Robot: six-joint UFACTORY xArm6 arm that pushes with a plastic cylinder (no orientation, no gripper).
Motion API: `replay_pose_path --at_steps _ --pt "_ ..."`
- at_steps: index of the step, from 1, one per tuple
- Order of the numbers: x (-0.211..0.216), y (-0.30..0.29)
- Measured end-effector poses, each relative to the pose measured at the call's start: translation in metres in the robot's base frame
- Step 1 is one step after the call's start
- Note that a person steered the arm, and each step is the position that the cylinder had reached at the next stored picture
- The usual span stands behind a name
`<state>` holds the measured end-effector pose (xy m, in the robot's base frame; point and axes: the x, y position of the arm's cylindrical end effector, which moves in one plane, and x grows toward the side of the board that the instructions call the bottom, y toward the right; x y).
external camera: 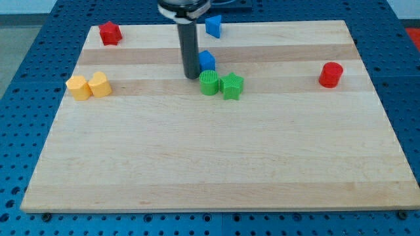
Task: Push the blue cube to the top right to the board
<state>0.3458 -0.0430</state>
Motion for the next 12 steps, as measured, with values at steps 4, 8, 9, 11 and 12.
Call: replay_pose_path --at_steps 4,8,9,11,12 --pt "-0.066 0.006" --pt "-0.066 0.127" --pt "-0.066 0.145" --pt "-0.053 0.162" --pt "-0.053 0.190"
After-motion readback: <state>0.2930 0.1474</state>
